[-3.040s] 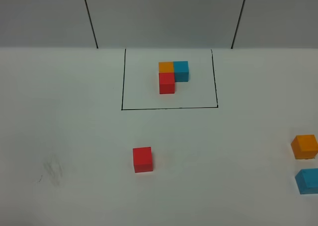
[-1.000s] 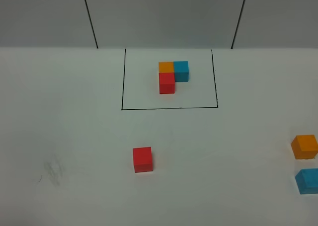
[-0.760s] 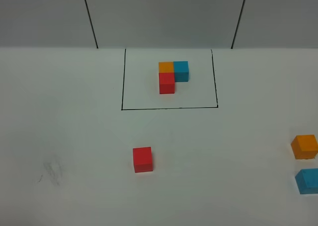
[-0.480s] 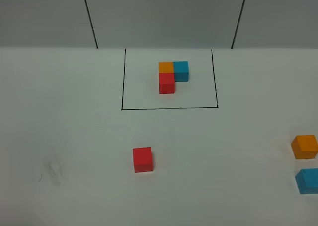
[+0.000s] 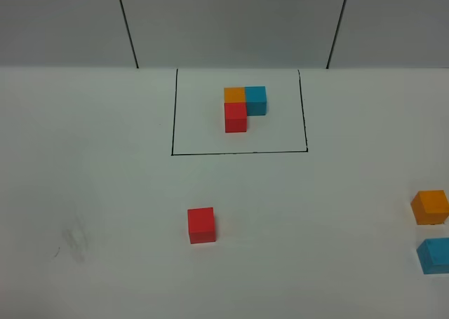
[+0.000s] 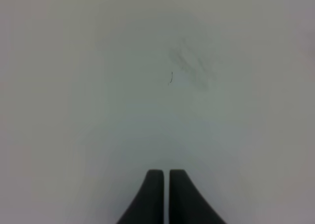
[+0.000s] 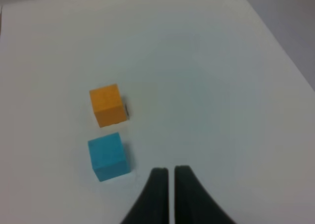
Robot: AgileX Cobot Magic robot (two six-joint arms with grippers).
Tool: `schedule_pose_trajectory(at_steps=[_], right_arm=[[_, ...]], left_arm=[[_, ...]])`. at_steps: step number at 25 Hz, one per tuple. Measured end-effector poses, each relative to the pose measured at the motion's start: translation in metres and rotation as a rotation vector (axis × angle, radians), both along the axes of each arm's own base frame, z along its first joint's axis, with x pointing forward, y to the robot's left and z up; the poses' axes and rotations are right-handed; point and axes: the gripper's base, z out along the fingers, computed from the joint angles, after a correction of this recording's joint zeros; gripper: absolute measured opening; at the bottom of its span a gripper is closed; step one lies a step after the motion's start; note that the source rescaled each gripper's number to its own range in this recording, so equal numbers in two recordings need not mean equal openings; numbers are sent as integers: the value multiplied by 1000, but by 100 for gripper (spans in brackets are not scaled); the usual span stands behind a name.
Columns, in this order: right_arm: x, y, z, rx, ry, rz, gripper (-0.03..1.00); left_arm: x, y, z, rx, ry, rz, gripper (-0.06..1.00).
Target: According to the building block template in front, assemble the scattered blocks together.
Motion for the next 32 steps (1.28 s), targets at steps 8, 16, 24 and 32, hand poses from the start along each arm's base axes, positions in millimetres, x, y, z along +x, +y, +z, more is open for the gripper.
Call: schedule_pose_trajectory(at_steps=[8,16,24,32], right_arm=[[0,0,0,3,0,2,2],[1,5,0,10,3,54,41],[1,5,0,18,1,51,97],[1,4,0,23,0,42,100]], left_arm=[[0,0,0,0,0,0,0],[0,0,0,0,0,0,0],[0,0,0,0,0,0,0],[0,0,0,0,0,0,0]])
